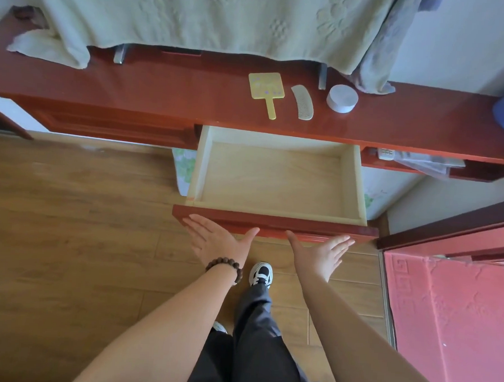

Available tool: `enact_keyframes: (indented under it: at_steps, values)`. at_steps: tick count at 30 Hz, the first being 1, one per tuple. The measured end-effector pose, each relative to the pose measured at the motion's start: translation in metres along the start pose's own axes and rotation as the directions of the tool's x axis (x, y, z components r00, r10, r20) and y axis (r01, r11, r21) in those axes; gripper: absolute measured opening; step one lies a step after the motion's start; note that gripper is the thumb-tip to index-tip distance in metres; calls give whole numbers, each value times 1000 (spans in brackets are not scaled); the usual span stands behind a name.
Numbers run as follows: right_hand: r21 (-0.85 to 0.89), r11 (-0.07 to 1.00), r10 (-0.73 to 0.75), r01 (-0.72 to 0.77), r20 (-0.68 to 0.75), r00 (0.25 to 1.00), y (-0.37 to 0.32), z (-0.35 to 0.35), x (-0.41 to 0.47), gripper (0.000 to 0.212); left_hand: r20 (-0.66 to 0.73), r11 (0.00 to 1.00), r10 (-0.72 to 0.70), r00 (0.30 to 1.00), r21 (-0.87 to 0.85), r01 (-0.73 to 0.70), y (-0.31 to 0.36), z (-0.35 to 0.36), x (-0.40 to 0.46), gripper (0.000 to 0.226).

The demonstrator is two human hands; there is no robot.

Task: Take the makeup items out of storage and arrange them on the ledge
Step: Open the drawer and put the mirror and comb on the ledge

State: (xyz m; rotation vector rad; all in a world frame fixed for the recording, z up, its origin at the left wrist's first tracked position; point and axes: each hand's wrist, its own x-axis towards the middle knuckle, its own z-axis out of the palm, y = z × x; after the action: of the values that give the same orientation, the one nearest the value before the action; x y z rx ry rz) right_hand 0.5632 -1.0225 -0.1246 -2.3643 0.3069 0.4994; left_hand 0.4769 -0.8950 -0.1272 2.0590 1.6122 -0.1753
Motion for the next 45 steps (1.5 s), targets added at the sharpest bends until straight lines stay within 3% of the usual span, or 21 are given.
enact_keyframes:
  at_steps: [9, 23, 36, 45]
  values:
    - [74, 997, -38, 38, 5, 999, -24, 16, 36, 132, -25, 994, -60, 998, -88, 58, 33, 8, 29, 145]
    - [121, 990, -73, 73, -7, 997, -94, 36, 126, 126, -69, 977, -45, 997, -210, 30, 106, 11, 113, 138]
    - [136, 987, -80, 85, -37, 996, -145, 62, 186, 127, -128, 979, -9, 992, -205, -17, 159, 12, 178, 138]
    - [106, 992, -59, 63, -34, 998, -147, 64, 189, 128, -112, 983, -9, 994, -184, -12, 160, 10, 184, 139]
